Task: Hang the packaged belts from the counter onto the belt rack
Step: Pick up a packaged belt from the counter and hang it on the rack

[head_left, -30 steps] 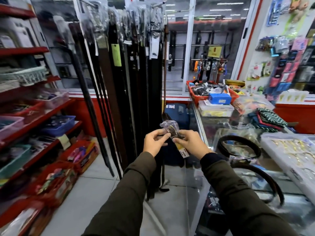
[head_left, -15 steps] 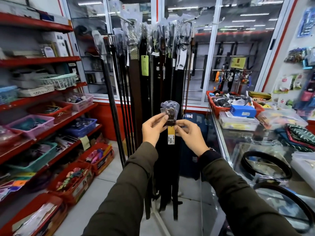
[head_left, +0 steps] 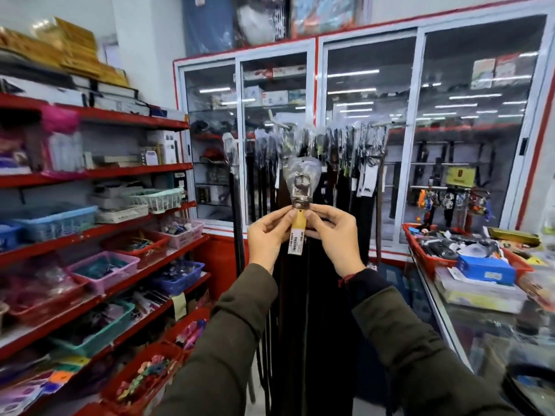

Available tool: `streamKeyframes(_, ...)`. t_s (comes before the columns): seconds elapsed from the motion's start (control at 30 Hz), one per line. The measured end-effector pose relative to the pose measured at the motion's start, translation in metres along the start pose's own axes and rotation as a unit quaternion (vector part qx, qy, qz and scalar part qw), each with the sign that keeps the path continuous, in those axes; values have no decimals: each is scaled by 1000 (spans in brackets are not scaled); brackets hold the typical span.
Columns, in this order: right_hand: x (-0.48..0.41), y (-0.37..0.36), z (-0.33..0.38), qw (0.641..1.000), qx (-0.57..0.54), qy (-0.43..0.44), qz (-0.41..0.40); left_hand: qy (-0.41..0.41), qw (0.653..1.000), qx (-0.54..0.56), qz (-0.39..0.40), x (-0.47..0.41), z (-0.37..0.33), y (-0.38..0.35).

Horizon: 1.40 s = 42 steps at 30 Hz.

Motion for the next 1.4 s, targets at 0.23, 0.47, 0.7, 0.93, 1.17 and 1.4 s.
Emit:
streamKeyframes(0.23, -35, -37, 53, 998, -48, 44, -15, -70, 997, 5, -25, -36, -65, -2)
streamKeyframes(0.47, -58, -51, 90, 996, -55, 75, -14, -88, 995, 36, -31, -54, -101, -11)
streamKeyframes(0.7, -62, -55, 97, 994, -94, 42, -22, -61, 996, 65, -12, -61, -106, -13)
streamKeyframes(0.93, -67, -52, 99, 996, -87, 5, -28, -34, 997, 73, -12, -66, -106, -16)
streamKeyframes(1.17, -70, -49, 80, 996, -77, -37, -24, 20, 998, 57, -25, -71, -85, -14)
streamKeyframes(1.4, -81, -41, 68, 999, 16, -22, -31, -11, 998, -6, -63, -86, -73, -16)
Point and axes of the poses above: each hand's wrist, its own x-axis away from the middle knuckle, its own y-axis out of the back of the hand, z = x × y, the point moved 6 cm from there along -x, towards the middle knuckle, and after that the axes turned 11 degrees about x, right-handed, at the moved point
